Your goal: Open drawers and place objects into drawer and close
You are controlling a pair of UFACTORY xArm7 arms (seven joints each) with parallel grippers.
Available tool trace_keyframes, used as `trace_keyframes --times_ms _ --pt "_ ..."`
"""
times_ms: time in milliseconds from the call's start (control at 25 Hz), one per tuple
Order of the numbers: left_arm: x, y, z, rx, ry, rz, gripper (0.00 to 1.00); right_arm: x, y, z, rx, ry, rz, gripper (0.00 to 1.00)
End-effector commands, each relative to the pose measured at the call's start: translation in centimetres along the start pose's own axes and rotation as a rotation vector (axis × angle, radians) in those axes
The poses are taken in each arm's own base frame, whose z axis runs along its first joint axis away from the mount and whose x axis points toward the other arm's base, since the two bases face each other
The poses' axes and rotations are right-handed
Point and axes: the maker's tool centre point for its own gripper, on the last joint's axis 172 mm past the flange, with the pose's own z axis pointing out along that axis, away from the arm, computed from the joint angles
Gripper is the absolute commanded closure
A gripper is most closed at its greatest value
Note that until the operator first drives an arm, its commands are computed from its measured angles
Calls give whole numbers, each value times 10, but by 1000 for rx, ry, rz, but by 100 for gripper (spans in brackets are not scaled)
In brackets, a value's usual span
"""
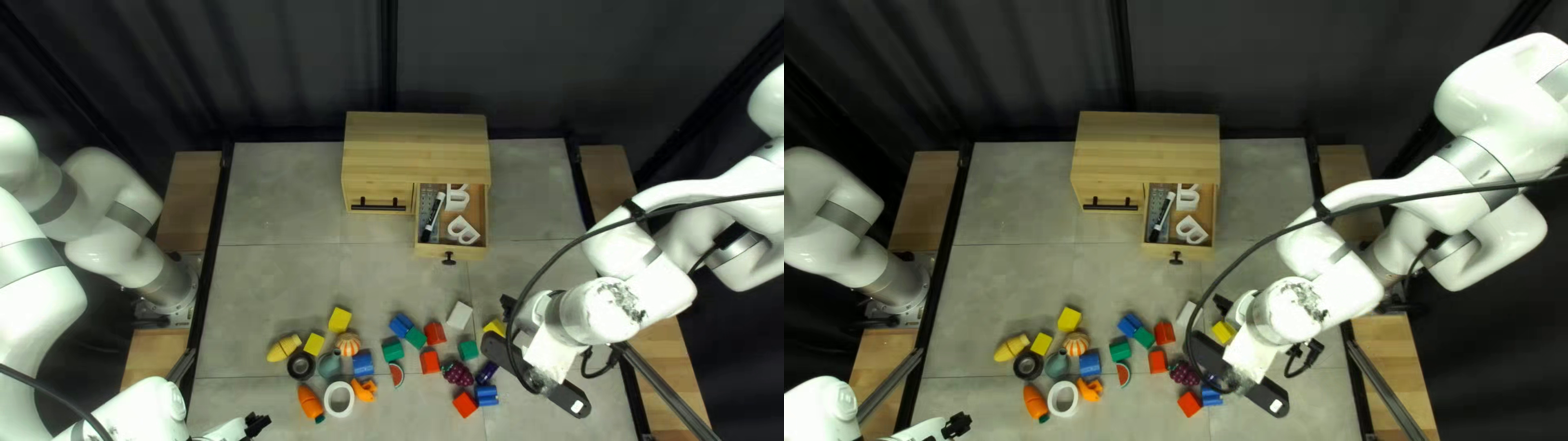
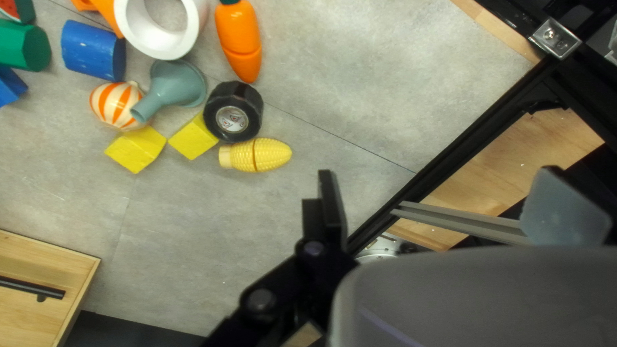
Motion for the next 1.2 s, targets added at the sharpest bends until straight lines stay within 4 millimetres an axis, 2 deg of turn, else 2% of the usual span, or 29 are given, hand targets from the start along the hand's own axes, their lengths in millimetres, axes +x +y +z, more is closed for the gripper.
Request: trace_keyframes --times_ms 40,400,600,840,1000,1200 --pt "0 0 0 0 0 0 0 0 0 5 -5 2 3 0" --pt "0 0 0 0 0 0 0 8 1 14 -6 28 2 0" --pt "0 0 0 0 0 0 0 18 -3 39 22 54 20 0" --pt "0 0 0 0 0 0 0 14 -5 58 57 33 79 0" --pt "0 0 0 0 0 0 0 11 -3 61 63 23 100 0" --pt "0 0 0 0 0 0 0 5 0 51 66 26 119 0"
